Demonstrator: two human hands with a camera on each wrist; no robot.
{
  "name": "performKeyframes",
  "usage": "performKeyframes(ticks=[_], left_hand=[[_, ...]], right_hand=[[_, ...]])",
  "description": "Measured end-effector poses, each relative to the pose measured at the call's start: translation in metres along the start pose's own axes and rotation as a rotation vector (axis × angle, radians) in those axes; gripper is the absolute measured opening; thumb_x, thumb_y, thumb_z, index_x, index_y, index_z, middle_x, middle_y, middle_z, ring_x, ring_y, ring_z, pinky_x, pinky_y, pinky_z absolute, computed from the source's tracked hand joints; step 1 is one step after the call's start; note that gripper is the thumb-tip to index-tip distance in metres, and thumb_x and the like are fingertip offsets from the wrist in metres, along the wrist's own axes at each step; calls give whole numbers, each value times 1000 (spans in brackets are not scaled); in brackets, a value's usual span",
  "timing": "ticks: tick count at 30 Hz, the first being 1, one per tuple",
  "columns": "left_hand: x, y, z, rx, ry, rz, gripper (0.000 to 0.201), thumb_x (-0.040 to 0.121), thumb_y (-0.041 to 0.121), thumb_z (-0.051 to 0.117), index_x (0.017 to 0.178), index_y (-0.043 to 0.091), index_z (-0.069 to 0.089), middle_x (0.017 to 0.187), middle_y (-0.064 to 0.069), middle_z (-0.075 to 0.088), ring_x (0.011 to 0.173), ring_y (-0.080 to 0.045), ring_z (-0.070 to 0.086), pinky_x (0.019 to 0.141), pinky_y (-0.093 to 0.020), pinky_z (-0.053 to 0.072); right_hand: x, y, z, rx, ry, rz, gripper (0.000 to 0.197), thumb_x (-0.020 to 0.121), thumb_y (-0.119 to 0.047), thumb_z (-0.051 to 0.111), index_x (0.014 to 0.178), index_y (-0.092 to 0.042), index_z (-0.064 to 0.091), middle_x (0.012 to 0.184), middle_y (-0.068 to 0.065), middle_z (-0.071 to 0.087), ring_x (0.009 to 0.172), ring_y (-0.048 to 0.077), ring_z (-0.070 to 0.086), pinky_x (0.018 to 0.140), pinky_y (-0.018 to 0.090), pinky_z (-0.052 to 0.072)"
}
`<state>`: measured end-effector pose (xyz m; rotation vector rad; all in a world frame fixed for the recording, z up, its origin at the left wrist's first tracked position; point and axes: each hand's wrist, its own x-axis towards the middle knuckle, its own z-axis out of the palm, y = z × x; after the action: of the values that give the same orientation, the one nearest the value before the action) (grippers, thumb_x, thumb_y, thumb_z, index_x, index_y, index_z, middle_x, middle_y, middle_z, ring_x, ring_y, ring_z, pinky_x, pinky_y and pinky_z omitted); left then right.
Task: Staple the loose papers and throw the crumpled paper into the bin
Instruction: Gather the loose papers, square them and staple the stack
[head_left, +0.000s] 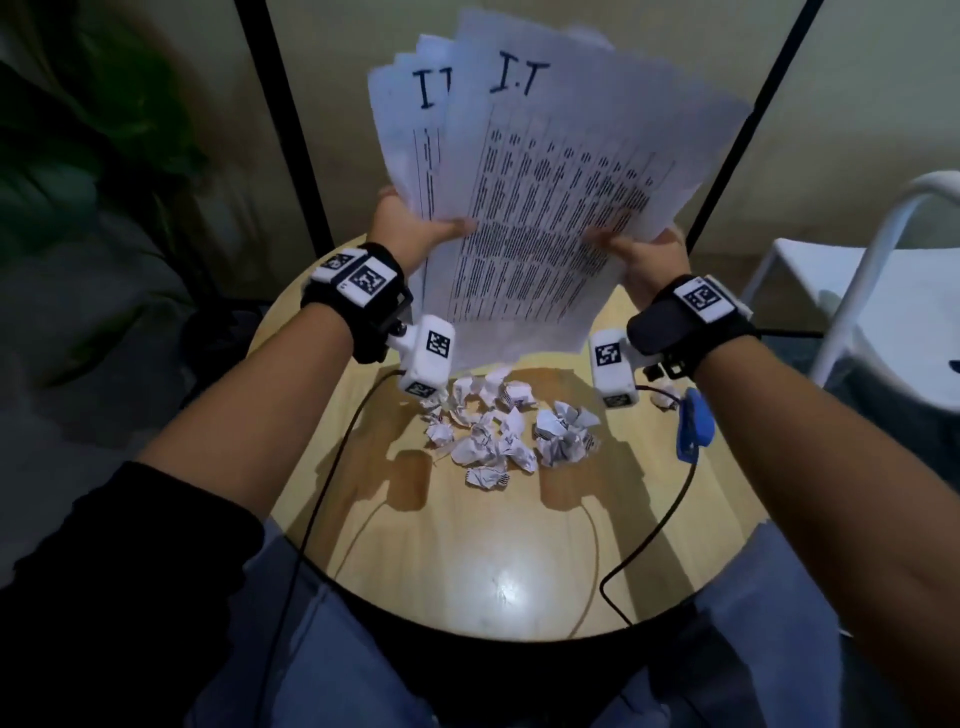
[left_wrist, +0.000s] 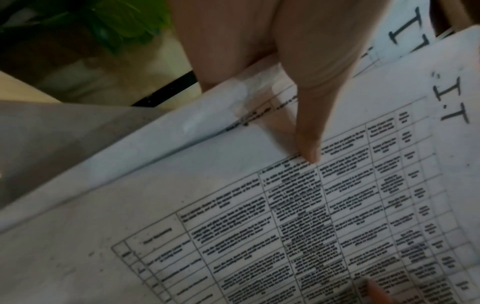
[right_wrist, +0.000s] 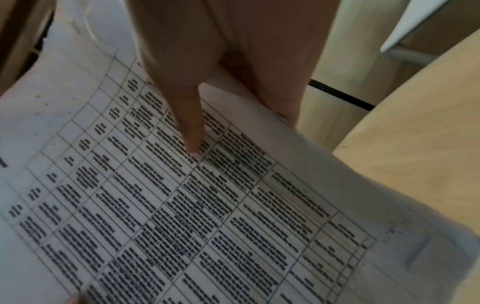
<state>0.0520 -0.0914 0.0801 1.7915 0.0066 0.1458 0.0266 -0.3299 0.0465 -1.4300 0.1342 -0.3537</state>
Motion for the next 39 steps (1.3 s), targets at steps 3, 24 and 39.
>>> performKeyframes(ticks=[3, 24, 39], left_hand=[[3, 12, -6, -47, -7, 37, 91, 62, 33, 85, 131, -6, 41, 131, -15, 54, 123, -25, 51, 107, -34, 41], [-3, 60, -10, -328, 28, 178, 51, 74, 4, 73, 116, 2, 45, 114, -15, 60, 111, -31, 60, 96, -46, 51], [-23, 12, 6, 117, -65, 47, 54, 81, 10, 71, 127, -5, 47, 120, -11, 60, 114, -23, 57, 90, -25, 41]], right_hand=[[4, -23, -3, 26, -64, -38, 72, 47, -17, 90, 111, 0, 60, 105, 12, 69, 101, 32, 66, 88, 48, 54], [-15, -40, 2, -194, -26, -177, 44, 73, -13, 77, 112, -3, 60, 114, 20, 65, 103, 30, 64, 91, 47, 53], [-25, -10, 12, -157, 12, -24, 46, 64, 3, 80, 106, -1, 61, 99, 12, 66, 98, 31, 63, 88, 47, 53]])
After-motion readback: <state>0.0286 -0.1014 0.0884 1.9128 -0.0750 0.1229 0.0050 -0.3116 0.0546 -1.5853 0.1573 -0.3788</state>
